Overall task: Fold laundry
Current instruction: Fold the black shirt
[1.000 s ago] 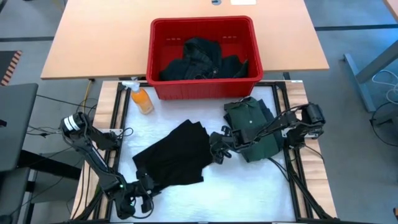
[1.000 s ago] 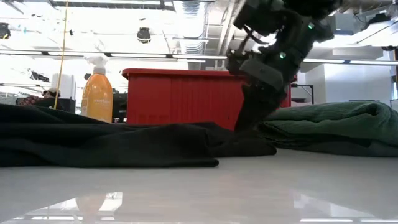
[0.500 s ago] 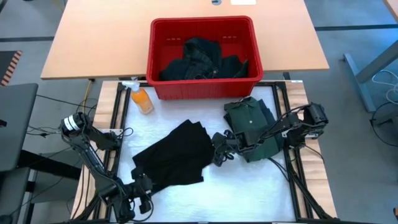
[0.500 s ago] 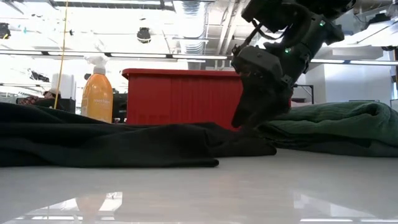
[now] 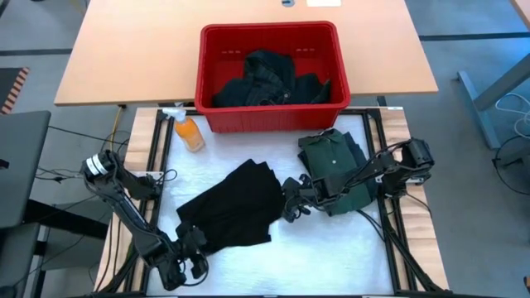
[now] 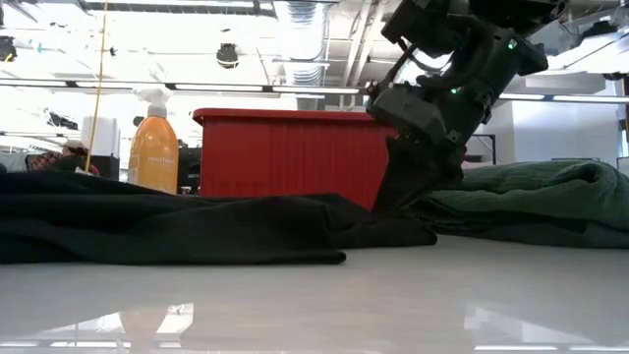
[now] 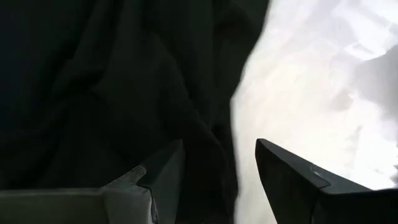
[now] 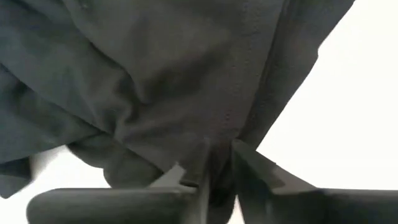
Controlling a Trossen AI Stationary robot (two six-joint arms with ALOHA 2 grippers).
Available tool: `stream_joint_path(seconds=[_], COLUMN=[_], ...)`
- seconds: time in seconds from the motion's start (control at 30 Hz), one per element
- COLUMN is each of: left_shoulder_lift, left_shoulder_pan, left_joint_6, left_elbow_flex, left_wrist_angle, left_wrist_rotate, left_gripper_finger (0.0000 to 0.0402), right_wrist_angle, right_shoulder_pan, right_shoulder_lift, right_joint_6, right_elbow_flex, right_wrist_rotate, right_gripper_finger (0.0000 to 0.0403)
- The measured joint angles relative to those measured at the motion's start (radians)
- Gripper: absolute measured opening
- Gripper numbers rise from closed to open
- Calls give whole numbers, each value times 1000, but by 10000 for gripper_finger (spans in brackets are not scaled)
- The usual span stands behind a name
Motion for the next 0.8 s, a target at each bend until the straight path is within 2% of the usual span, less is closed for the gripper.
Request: stream_joint_path(seconds=[0.13,0.23,0.33,0.43,0.6,0.8], left_shoulder_lift=[74,123,151,152,152,116], left_shoulder_pan=[8,10,10,13,14,9], left_joint_6=[-46,-68,-69,-86,-74,-44], left_elbow_flex=[-10,-3,10,21,30,45], left_wrist_angle=[0,11,-1,-47,-82,-128], left_wrist_rotate=[78,82,59,62,76,111], left_gripper_finger=[190,190,177,138,24,8], right_wrist_angle=[3,1,10,27,52,4], right_shoulder_pan=[-2,-2,-2,-2,0,0], right_shoulder_lift=[13,14,7,6,2,-55], right_joint_6=[12,3,-8,-9,-12,-44], right_elbow_flex=[0,0,0,0,0,0], right_wrist_rotate=[13,13,12,-14,-43,-57], right_gripper_finger=[52,18,15,25,17,14])
